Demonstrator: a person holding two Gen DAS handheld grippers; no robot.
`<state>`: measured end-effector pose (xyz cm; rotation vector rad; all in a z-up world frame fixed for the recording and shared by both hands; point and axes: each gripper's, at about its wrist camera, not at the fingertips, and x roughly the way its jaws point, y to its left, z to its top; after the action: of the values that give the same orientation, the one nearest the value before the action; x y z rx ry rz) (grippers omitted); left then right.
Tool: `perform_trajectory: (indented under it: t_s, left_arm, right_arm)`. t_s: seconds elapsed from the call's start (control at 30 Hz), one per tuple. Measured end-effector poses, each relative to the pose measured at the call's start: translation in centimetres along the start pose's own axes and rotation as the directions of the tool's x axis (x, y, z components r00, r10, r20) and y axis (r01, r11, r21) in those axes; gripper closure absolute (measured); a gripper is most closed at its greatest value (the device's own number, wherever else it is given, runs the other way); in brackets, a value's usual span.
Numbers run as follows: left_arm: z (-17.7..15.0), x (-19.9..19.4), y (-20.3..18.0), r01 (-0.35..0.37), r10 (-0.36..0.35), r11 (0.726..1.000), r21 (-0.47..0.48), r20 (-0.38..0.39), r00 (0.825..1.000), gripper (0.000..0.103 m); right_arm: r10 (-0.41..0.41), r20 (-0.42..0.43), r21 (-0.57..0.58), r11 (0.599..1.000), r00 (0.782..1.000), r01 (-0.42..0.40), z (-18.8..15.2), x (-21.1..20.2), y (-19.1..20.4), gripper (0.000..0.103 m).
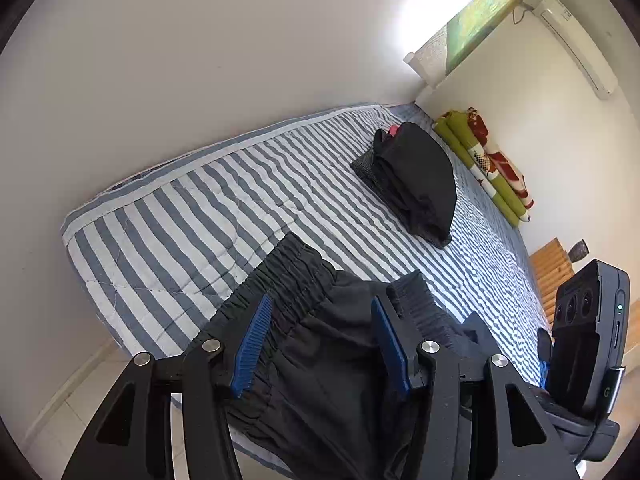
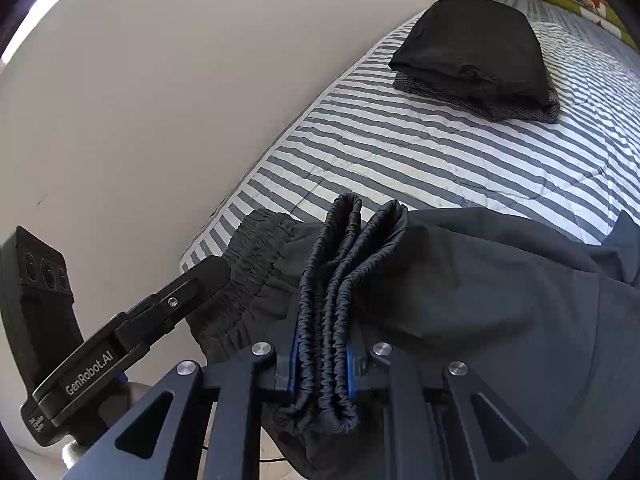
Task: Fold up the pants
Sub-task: 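Grasp the trousers waistband with both tools and lift the trousers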
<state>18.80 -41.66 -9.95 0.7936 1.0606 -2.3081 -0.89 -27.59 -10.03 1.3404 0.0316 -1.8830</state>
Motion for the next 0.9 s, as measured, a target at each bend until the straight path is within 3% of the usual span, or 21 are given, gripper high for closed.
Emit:
perform_trajectory:
  t_s: [0.27,0.4,0.47,0.6,0.7,0.9]
  left_arm:
    - [0.2,-0.5,0.9,-0.012,0.012,1.0,-0.022,0.023,1.0,0.048]
    - [0.5,-0.8,1.4,-0.014,0.016,0.999,-0.046,0.04,0.999,0.048]
    - [0.5,-0.8,1.5,-0.013,0.015,0.999,-0.052,0.044,0.999,0.048]
    - [0.6,-1.0,1.6,-0.001,0.004,0.998,-0.061,0.053,0.999,0.048]
    - [0.7,-1.5,1.5,-0.018,0.022,0.998,-0.056,0.071,0.997,0.048]
    - [0.2,-1.8,-0.2,0.02,-0.021,1.0,0.007,0.07,0.997,0.048]
  right_arm:
    - [0.021,-0.019,-0.011,1.0,1.0,-0.021,0.0,2.3,1.7,0.088]
    - [0.079,-0.025,-0.01,0.997,0.997,-0.079,0.1,3.3,2.1,0.087]
    - [0.106,-0.033,-0.029,0.994,0.994,-0.107,0.4,3.8,2.1,0.083]
    - [0.219,-0.082,0.005,0.976,0.972,-0.219,1.1,4.1,1.4,0.059]
    - [0.266,-0.072,0.036,0.964,0.961,-0.264,1.5,3.1,0.8,0.054]
    - [0.316,-0.033,0.051,0.948,0.948,-0.314,1.9,-1.0,-2.0,0.054]
